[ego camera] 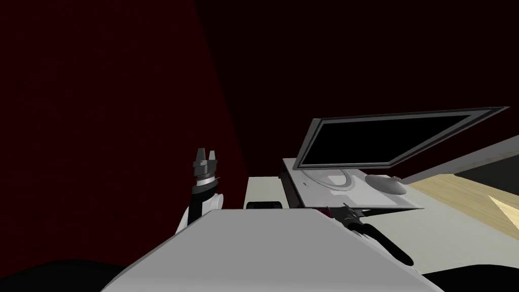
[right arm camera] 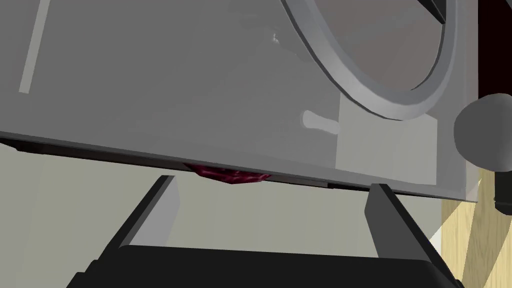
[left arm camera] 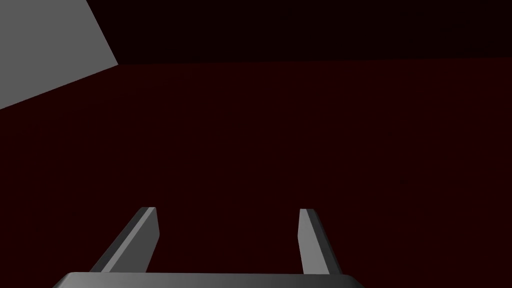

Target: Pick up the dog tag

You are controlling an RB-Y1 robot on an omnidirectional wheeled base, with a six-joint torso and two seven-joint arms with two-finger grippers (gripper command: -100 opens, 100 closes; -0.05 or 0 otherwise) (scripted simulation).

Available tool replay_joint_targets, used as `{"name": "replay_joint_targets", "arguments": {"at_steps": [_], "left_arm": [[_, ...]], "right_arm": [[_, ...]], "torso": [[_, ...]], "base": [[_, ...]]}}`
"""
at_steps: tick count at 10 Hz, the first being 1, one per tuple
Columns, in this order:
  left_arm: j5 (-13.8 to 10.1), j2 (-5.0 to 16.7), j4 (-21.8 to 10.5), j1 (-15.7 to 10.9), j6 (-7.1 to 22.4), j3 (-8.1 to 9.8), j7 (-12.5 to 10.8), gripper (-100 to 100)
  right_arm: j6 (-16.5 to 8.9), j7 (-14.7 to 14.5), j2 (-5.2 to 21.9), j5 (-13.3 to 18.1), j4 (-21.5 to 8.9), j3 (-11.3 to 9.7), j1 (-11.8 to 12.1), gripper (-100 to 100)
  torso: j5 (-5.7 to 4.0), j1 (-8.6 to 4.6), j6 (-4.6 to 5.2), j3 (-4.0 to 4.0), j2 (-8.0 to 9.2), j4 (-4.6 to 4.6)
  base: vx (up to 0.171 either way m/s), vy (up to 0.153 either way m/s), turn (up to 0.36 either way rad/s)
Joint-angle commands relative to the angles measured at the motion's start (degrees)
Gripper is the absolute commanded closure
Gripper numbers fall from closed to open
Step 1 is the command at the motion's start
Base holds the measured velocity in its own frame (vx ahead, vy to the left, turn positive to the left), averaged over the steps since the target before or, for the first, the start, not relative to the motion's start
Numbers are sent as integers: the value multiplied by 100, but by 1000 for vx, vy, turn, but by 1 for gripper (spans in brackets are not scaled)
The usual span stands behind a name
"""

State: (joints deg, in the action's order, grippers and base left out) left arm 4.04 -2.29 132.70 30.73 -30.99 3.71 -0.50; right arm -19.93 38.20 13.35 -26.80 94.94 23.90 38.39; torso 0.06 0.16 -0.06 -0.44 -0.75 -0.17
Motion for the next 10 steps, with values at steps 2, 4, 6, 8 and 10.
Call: {"name": "replay_joint_targets", "arguments": {"at_steps": [2,4,6,8,10], "left_arm": [[0,0,0,0,0,0,0,0],[0,1,0,0,0,0,0,0],[0,1,0,0,0,1,0,0],[0,1,0,0,0,1,0,0],[0,1,0,0,0,1,0,0]], "right_arm": [[-463,236,28,-161,-227,133,34,-100],[-823,376,45,-250,-393,217,21,-100],[-1173,509,63,-334,-554,295,2,-100],[-1555,634,83,-412,-709,366,-22,-100],[-1869,751,103,-485,-856,431,-51,-100]], "torso": [[1,-11,0,2,5,0],[-3,-25,-2,0,1,0],[-4,-26,-1,2,5,0],[-4,-27,-1,0,2,-1],[-5,-34,-2,0,2,0]], "base": [[135,41,-46],[137,26,-26],[140,27,-34],[137,15,-20],[146,-7,-17]]}}
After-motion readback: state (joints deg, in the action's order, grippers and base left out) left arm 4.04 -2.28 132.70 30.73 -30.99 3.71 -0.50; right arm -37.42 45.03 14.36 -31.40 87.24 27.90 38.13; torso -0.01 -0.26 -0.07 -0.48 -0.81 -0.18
